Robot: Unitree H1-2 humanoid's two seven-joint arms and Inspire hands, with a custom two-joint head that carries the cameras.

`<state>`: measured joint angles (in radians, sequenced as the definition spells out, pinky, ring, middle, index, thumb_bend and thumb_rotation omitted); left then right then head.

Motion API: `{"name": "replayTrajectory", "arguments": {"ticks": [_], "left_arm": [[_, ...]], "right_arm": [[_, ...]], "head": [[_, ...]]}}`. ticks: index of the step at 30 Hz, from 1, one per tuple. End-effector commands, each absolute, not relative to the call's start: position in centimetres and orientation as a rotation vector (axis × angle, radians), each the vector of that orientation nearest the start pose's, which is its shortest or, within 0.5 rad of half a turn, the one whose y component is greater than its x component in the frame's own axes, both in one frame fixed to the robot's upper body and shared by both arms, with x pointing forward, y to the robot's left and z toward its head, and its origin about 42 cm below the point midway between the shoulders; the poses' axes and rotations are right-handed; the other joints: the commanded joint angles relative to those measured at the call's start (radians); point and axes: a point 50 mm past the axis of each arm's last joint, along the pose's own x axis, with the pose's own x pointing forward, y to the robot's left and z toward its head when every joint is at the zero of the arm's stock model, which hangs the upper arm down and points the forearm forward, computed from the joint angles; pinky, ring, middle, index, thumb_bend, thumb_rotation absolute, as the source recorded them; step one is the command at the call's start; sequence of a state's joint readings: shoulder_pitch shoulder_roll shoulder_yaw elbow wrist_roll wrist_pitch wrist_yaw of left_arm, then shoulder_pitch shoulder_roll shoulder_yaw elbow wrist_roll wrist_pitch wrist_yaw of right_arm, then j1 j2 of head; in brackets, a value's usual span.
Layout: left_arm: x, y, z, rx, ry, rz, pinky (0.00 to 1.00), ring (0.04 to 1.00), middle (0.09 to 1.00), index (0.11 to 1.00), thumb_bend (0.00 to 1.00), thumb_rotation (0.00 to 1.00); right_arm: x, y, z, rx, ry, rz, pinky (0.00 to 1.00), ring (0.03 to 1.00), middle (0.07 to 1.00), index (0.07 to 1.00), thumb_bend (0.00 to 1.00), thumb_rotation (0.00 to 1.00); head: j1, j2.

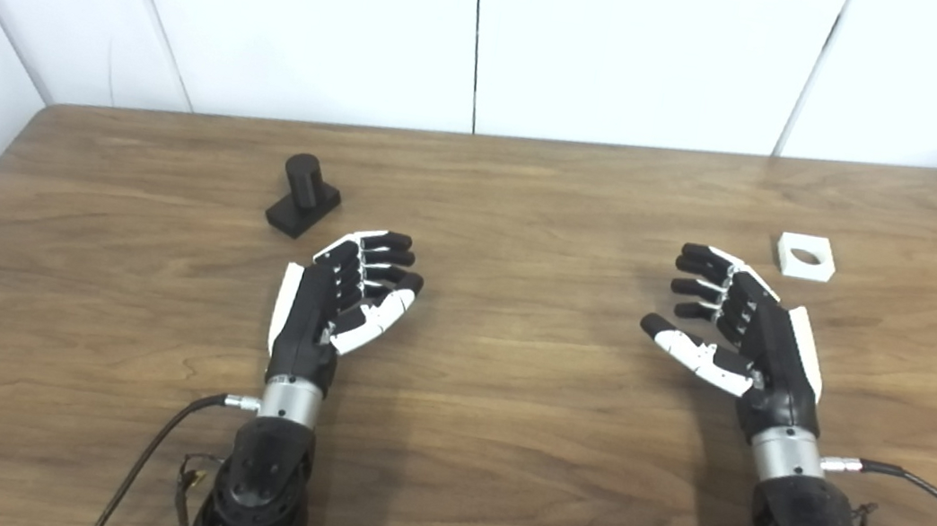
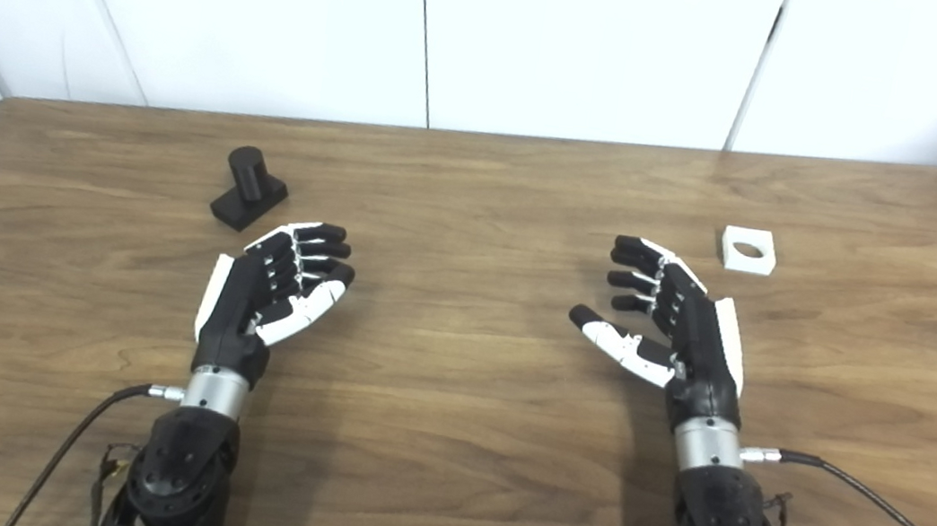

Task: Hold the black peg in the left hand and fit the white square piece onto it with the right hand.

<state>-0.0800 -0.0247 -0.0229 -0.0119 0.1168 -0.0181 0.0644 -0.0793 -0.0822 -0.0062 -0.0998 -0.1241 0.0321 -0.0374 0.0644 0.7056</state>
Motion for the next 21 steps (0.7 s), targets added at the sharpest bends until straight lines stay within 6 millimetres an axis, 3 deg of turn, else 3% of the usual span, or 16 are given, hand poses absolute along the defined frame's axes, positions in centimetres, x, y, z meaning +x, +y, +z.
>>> {"name": "replayTrajectory", "arguments": {"ticks": [1, 15, 21], "left_arm": [[31.76, 18.91, 13.84, 0.093, -0.182, 0.017, 0.51, 0.605, 0.643, 0.62, 0.46, 0.15], [31.89, 18.89, 13.94, 0.091, -0.184, 0.014, 0.51, 0.605, 0.64, 0.622, 0.47, 0.16], [31.72, 18.3, 13.52, 0.093, -0.188, 0.001, 0.51, 0.614, 0.658, 0.631, 0.46, 0.14]], "right_arm": [[31.55, -22.79, 16.61, -0.202, -0.248, -0.027, 0.61, 0.706, 0.755, 0.743, 0.65, 0.1], [31.54, -22.99, 16.57, -0.202, -0.237, -0.03, 0.64, 0.734, 0.779, 0.751, 0.64, 0.12], [31.2, -23.74, 16.21, -0.202, -0.24, -0.024, 0.64, 0.732, 0.78, 0.748, 0.62, 0.1]], "head": [[0.0, 0.001], [0.01, -0.003], [0.127, -0.054]]}}
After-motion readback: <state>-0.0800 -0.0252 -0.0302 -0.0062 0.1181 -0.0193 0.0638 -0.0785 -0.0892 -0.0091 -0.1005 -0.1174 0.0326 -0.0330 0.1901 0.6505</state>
